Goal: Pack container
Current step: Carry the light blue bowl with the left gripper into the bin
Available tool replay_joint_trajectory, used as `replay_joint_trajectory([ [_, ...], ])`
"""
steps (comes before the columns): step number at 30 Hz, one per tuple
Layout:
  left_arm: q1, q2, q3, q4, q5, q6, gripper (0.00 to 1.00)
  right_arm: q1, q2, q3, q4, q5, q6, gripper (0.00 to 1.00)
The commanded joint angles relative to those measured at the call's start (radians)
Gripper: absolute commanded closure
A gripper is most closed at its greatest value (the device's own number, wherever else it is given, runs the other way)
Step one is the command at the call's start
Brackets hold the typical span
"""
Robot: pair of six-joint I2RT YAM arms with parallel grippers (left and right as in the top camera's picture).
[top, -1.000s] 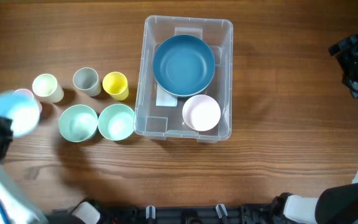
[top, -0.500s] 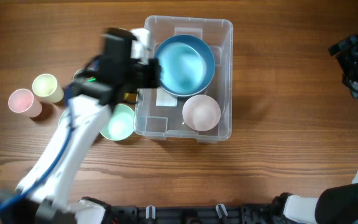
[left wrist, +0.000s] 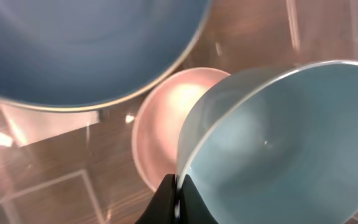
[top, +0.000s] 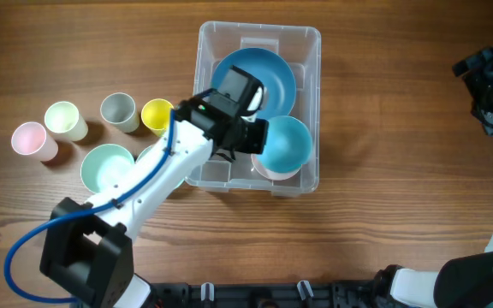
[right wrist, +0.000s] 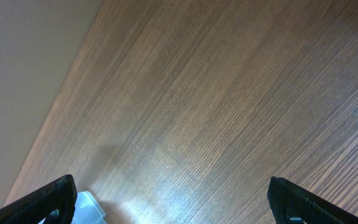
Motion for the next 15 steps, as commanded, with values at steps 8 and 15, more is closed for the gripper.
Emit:
replay_joint_trajectory([
  [8, 0.194, -0.127, 0.234, -0.299, -0.129, -0.002, 0.5, 0.002, 0.005, -0.003, 0.003, 0.017, 0.003, 0.0],
  [15, 0.708, -0.28, 0.264, -0.563, -0.191, -0.086, 0.47, 0.002, 0.005, -0.003, 0.003, 0.017, 0.003, 0.0],
])
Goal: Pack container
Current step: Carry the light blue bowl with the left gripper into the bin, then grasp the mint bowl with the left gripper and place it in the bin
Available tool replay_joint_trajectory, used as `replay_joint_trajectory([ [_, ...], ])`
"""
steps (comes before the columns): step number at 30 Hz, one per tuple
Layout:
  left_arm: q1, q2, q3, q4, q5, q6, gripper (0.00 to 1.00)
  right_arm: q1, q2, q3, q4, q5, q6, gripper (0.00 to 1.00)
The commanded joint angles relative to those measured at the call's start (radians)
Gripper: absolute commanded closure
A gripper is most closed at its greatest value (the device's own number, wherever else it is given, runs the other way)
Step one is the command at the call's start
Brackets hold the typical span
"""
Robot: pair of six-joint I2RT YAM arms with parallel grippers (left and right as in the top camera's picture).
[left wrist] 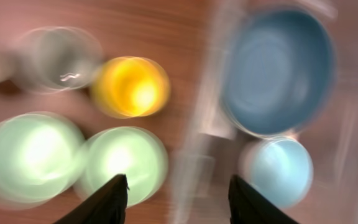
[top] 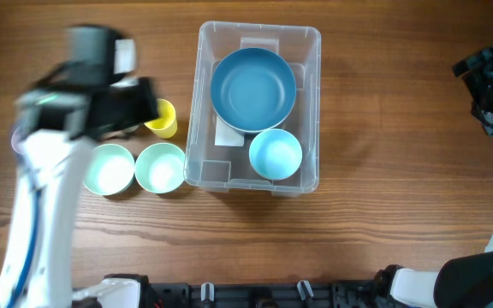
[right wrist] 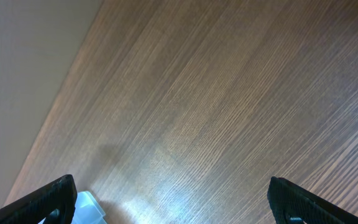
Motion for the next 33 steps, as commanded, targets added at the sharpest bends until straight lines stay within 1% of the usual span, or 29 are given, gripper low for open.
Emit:
replay_joint_trajectory([
  [1, 0.263, -0.01, -0.033, -0.083, -0.049, -0.045, 0.48, 0.002, 0.005, -0.003, 0.004, 0.017, 0.003, 0.0],
  [2, 0.328, -0.008, -0.064, -0.079, -0.049, -0.058, 0.48, 0.002, 0.005, -0.003, 0.004, 0.017, 0.003, 0.0],
  [4, 0.412, -0.004, -0.134, -0.047, -0.049, -0.079, 0.47, 0.002, 0.005, -0.003, 0.004, 0.017, 0.003, 0.0],
  [6, 0.512, -0.001, -0.264, 0.034, -0.007, -0.091, 0.46, 0.002, 0.005, -0.003, 0.004, 0.017, 0.003, 0.0],
  [9, 0.602, 0.004, -0.455, 0.165, 0.045, -0.109, 0.46, 0.002, 0.005, -0.003, 0.004, 0.017, 0.003, 0.0],
  [10, 0.614, 0.006, -0.492, 0.194, 0.045, -0.109, 0.46, 0.002, 0.005, -0.003, 0.004, 0.017, 0.003, 0.0],
  [12, 0.64, 0.017, -0.616, 0.312, 0.061, -0.109, 0.46, 0.002, 0.005, -0.003, 0.004, 0.017, 0.003, 0.0],
  [14, 0.64, 0.026, -0.687, 0.394, 0.06, -0.109, 0.46, 0.002, 0.005, -0.003, 0.004, 0.017, 0.003, 0.0],
  [15, 0.639, 0.035, -0.743, 0.47, 0.06, -0.109, 0.46, 0.002, 0.005, -0.003, 0.004, 0.017, 0.003, 0.0],
  [20, 0.639, 0.087, -0.839, 0.605, 0.06, -0.105, 0.51, 0.002, 0.005, -0.003, 0.004, 0.017, 0.003, 0.0],
  [22, 0.639, 0.115, -0.844, 0.616, 0.06, -0.105, 0.59, 0.002, 0.005, -0.003, 0.004, 0.017, 0.003, 0.0],
  [24, 0.639, 0.11, -0.842, 0.612, 0.06, -0.105, 0.83, 0.002, 0.005, -0.003, 0.004, 0.017, 0.003, 0.0],
  [26, 0.64, 0.096, -0.837, 0.601, 0.059, -0.105, 0.94, 0.002, 0.005, -0.003, 0.004, 0.017, 0.003, 0.0],
  [28, 0.642, 0.069, -0.819, 0.56, 0.054, -0.105, 0.96, 0.002, 0.005, -0.003, 0.004, 0.017, 0.003, 0.0],
  [30, 0.642, 0.017, -0.763, 0.46, 0.017, -0.105, 0.96, 0.002, 0.005, -0.003, 0.004, 0.017, 0.003, 0.0],
  [31, 0.642, -0.002, -0.737, 0.424, 0.009, -0.105, 0.96, 0.002, 0.005, -0.003, 0.004, 0.017, 0.003, 0.0],
  [33, 0.642, -0.058, -0.647, 0.303, 0.007, -0.105, 0.96, 0.002, 0.005, -0.003, 0.004, 0.017, 0.003, 0.0],
])
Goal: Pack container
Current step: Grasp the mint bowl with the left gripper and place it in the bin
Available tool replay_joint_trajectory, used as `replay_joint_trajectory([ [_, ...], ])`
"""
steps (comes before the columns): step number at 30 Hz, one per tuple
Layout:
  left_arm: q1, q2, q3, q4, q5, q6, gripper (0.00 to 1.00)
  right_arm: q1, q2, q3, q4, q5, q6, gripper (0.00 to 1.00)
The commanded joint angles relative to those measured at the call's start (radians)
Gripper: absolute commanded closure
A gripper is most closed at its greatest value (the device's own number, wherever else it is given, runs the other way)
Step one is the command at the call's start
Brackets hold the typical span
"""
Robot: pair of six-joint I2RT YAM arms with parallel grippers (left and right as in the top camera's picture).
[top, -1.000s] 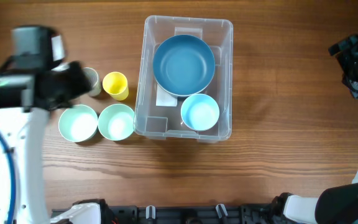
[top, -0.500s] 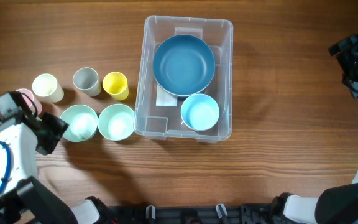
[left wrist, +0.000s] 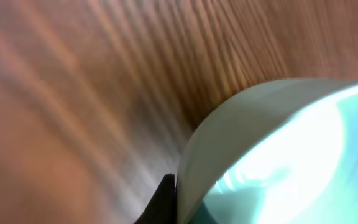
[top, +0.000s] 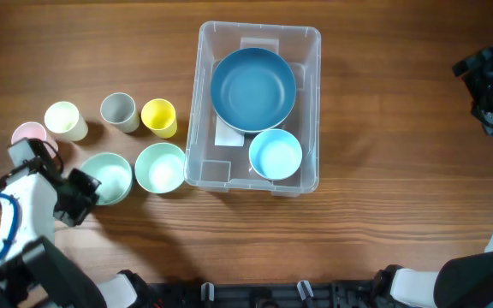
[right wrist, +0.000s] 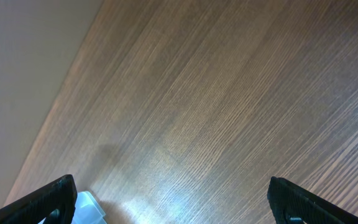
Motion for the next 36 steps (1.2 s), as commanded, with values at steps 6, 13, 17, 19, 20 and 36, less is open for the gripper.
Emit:
replay_joint_trajectory([
  [6, -0.093, -0.229, 0.408, -0.245, 0.055, 0.074, 0.96, 0.002, 0.005, -0.003, 0.003, 0.017, 0.003, 0.0],
  [13, -0.591, -0.161, 0.497, 0.014, 0.166, 0.133, 0.96, 0.002, 0.005, -0.003, 0.003, 0.017, 0.003, 0.0],
  [17, -0.87, 0.012, 0.497, 0.076, 0.158, 0.133, 0.96, 0.002, 0.005, -0.003, 0.003, 0.017, 0.003, 0.0],
  [19, -0.969, 0.112, 0.497, 0.084, 0.146, 0.133, 0.96, 0.002, 0.005, -0.003, 0.003, 0.017, 0.003, 0.0],
  [20, -0.995, 0.144, 0.497, 0.084, 0.148, 0.133, 0.96, 0.002, 0.005, -0.003, 0.003, 0.017, 0.003, 0.0],
  [36, -0.956, 0.193, 0.652, -0.159, 0.094, 0.126, 0.56, 0.002, 0.005, -0.003, 0.003, 0.017, 0.003, 0.01],
])
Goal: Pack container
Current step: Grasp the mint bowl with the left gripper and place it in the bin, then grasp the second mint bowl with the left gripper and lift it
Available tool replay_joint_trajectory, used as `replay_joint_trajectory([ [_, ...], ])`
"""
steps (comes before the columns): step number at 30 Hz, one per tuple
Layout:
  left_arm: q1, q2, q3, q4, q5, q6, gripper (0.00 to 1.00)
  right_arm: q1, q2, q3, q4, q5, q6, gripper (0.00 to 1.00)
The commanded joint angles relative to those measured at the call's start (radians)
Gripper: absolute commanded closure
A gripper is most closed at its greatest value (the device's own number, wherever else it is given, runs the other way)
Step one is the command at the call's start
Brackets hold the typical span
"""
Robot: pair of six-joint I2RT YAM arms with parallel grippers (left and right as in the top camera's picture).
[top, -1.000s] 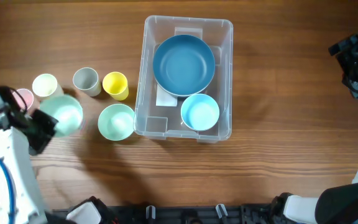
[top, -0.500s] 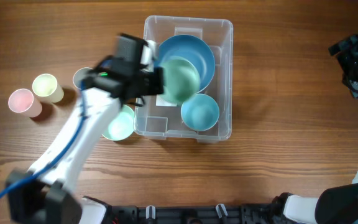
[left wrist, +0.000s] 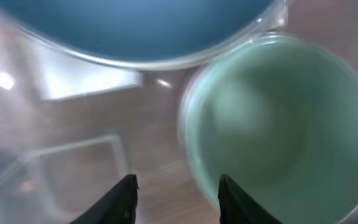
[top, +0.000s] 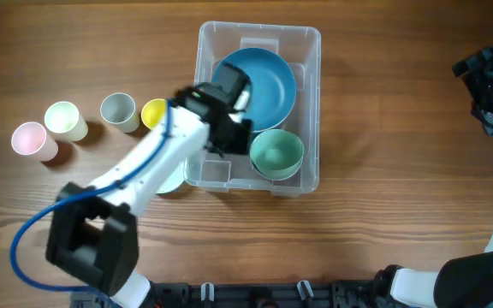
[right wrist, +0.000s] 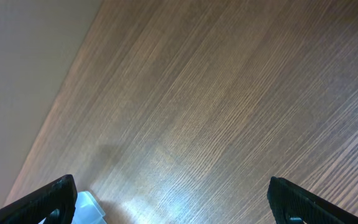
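The clear plastic container [top: 313,51] holds a large blue bowl [top: 259,81] at the back. At its front, a mint-green bowl [top: 277,154] is nested upright on the bowls beneath it. My left gripper [top: 232,135] is inside the container just left of that bowl, open and holding nothing. In the left wrist view the gripper [left wrist: 178,200] has the green bowl [left wrist: 278,124] beside its right finger. My right gripper [right wrist: 176,205] is open over bare wood, seen in the overhead view [top: 486,85] at the far right.
Left of the container stand a pink cup [top: 28,139], a pale cup [top: 65,120], a grey cup [top: 118,109] and a yellow cup [top: 155,111]. A second mint bowl [top: 175,181] shows partly under my left arm.
My left gripper was shut on the rim of a mint bowl at the table's left. That bowl now sits in the container on the light-blue bowl, and the gripper is open beside it.
My left gripper first held a light-blue bowl over a pink bowl in the container. Then it was open over the cups, the light-blue bowl left nested inside. Later it gripped the leftmost mint bowl, which now rests on that stack. The right arm stayed still.
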Motion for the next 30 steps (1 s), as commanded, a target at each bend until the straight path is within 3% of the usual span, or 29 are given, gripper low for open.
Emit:
replay_joint_trajectory([
  [1, 0.165, -0.136, 0.124, -0.124, -0.022, 0.002, 0.56, 0.002, 0.005, -0.003, 0.004, 0.017, 0.003, 0.0],
  [6, 0.437, -0.243, 0.125, -0.335, -0.022, 0.003, 0.51, 0.002, 0.005, -0.003, 0.004, 0.017, 0.003, 0.0],
  [11, 0.528, -0.242, 0.027, -0.394, -0.023, 0.023, 0.5, 0.002, 0.005, -0.003, 0.004, 0.017, 0.003, 0.0],
  [18, 0.601, -0.242, -0.332, -0.161, -0.048, -0.052, 0.49, 0.002, 0.005, -0.003, 0.004, 0.017, 0.003, 0.0],
  [24, 0.656, -0.242, -0.505, 0.039, -0.029, -0.055, 0.46, 0.002, 0.005, -0.003, 0.004, 0.017, 0.003, 0.01],
  [30, 0.656, -0.242, -0.565, 0.148, -0.018, -0.055, 0.64, 0.002, 0.005, -0.003, 0.004, 0.017, 0.003, 0.0],
])
